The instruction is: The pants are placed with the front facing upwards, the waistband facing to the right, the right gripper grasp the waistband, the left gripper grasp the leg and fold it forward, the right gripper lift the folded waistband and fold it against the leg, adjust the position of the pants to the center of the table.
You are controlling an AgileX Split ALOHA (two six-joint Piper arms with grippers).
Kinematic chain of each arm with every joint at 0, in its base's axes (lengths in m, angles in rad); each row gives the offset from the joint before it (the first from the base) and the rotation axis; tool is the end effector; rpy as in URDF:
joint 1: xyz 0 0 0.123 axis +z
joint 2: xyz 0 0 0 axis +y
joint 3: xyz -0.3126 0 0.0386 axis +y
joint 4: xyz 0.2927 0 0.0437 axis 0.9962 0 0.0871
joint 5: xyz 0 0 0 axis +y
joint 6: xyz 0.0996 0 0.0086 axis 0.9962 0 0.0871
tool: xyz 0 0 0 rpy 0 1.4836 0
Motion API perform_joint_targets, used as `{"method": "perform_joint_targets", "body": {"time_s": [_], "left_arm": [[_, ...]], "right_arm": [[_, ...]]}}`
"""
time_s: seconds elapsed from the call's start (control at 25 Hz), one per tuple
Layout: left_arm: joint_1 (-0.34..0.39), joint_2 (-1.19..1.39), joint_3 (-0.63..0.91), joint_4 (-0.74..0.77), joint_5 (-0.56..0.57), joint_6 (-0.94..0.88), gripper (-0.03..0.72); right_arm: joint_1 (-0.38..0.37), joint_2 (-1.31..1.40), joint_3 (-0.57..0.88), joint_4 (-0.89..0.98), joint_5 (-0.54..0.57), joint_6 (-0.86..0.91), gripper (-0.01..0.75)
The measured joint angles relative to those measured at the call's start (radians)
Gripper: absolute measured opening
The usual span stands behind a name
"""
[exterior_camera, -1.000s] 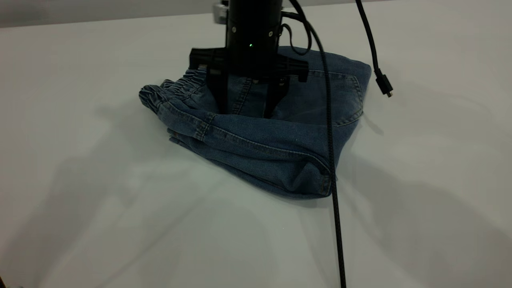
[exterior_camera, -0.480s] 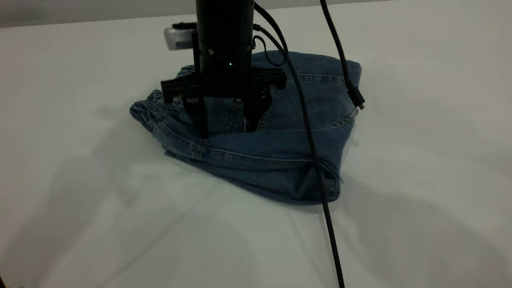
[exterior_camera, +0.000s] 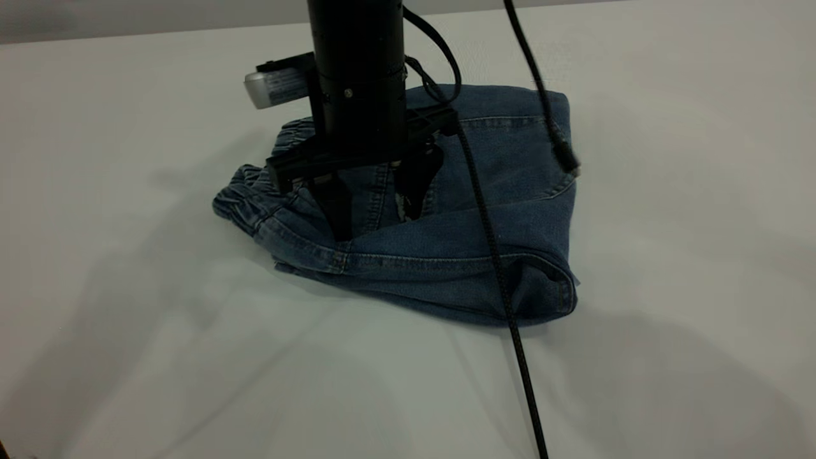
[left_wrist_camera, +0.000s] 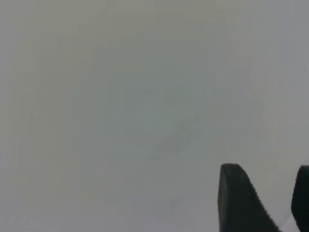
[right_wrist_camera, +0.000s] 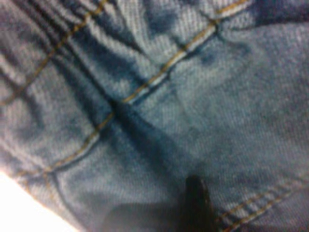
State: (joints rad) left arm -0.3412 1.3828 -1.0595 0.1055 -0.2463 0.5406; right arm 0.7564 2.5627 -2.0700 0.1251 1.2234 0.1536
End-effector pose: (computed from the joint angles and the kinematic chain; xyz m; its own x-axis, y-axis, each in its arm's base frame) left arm 0.3486 -0.1265 0.3865 0.2218 0.5573 -0.8002 0.2821 0.7489 0.5997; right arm 0.3961 0.3899 0.0626 -0.8443 -0.5303 0.0773 -0.5221 0.8465 0.1040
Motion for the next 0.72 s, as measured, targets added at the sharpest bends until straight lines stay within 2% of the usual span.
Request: {"method": "perform_joint_targets", "body": {"time_s": [0.24, 0.72], "left_arm": [[0.0, 0.0, 0.0, 0.0, 0.0, 0.0, 0.272], [0.0, -0.03, 0.0, 0.0, 0.003, 0.001, 0.272]], "right_arm": [[0.042, 0.0, 0.0, 0.004, 0.0, -0.038, 0.448], [0.038, -0.114, 0.0, -0.061, 0.0, -0.041, 0.448]]}}
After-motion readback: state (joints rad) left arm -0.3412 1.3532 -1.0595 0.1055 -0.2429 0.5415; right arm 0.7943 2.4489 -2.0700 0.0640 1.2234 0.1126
